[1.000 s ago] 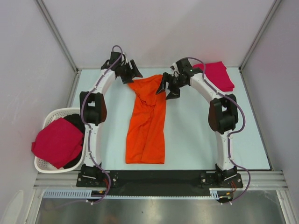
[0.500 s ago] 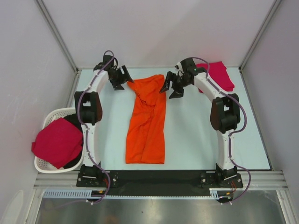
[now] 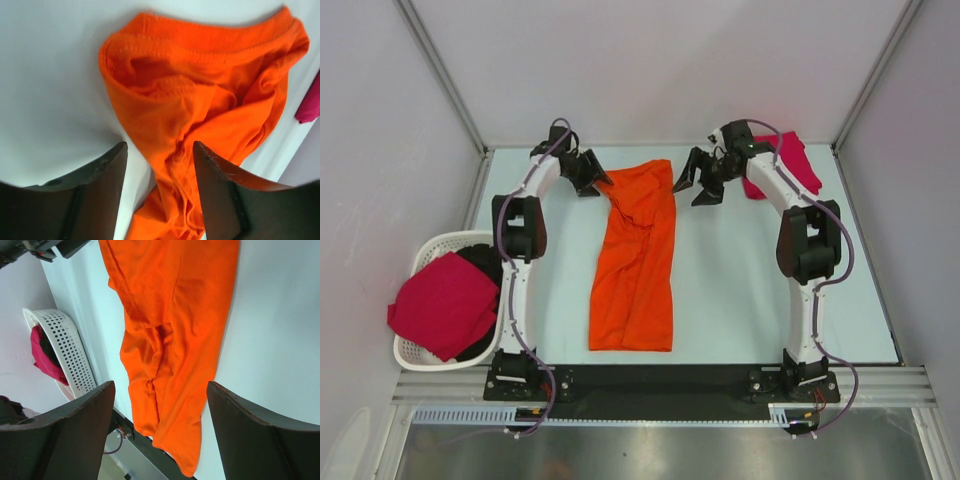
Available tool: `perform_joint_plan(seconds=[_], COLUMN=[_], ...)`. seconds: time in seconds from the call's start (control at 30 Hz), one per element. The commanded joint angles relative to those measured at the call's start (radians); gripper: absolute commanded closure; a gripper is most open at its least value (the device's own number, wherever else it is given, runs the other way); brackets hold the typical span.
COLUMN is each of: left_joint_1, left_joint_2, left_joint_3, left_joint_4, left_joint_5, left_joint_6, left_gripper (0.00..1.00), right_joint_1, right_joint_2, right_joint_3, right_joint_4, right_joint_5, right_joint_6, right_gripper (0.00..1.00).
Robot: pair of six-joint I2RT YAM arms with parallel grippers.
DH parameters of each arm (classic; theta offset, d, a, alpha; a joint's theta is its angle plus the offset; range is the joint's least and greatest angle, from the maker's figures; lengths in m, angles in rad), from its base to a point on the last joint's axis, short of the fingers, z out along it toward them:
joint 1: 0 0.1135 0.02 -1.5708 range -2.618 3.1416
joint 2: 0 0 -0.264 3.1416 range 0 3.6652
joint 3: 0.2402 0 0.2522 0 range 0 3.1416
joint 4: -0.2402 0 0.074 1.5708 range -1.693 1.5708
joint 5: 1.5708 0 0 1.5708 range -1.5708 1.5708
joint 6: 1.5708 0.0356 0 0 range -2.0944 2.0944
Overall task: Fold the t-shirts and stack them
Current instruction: Grab the bottom of the folded rectangular tshirt with both arms
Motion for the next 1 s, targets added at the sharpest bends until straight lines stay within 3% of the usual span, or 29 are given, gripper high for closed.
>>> perform_joint_plan(seconds=[0.0,0.03,0.1,0.13,0.37,0.47,0.6,0.63,0.67,0.73,0.87,0.97], left_joint_1=[-0.007,-0.007,-0.007,-0.006,0.004,0.01,0.03,0.034,0.037,0.048,0.054,0.065], left_joint_2=[0.071,0.087,0.09,0.091,0.087,0.076,0.131,0.142,0.148,0.156,0.026,-0.086], left_joint_3=[0.094,0.103,0.103,0.106,0.139,0.14,0.233,0.247,0.25,0.244,0.099,0.03], left_joint_4=[0.002,0.008,0.046,0.055,0.172,0.297,0.356,0.356,0.362,0.37,0.333,0.258], left_joint_5=[0.04,0.048,0.059,0.057,0.056,0.068,0.085,0.088,0.092,0.141,0.131,0.074], left_joint_6=[-0.03,-0.034,-0.053,-0.06,-0.102,-0.146,-0.225,-0.235,-0.255,-0.258,-0.095,-0.044], left_gripper=[0.47,0.64,0.83,1.0,1.0,1.0,1.0,0.95,0.76,0.2,0.03,0.0], right_joint_1=[-0.02,-0.02,-0.02,-0.02,-0.02,-0.018,-0.009,-0.006,-0.005,0.003,0.023,0.041], right_joint_2=[-0.077,-0.077,-0.078,-0.083,-0.106,-0.112,-0.116,-0.118,-0.116,-0.118,-0.127,-0.127], right_joint_3=[-0.001,0.0,-0.006,-0.01,-0.061,-0.081,-0.102,-0.107,-0.112,-0.113,-0.11,-0.115], right_joint_4=[0.007,0.001,-0.007,-0.01,-0.002,-0.001,0.002,0.004,0.004,0.004,0.019,0.01], right_joint_5=[-0.026,-0.026,-0.03,-0.03,-0.032,-0.03,-0.029,-0.027,-0.029,-0.027,-0.026,-0.027], right_joint_6=[0.0,0.002,-0.004,-0.004,0.003,0.005,0.009,0.008,0.008,0.009,0.008,-0.004], right_gripper=[0.2,0.2,0.2,0.2,0.2,0.2,0.2,0.2,0.2,0.2,0.19,0.19])
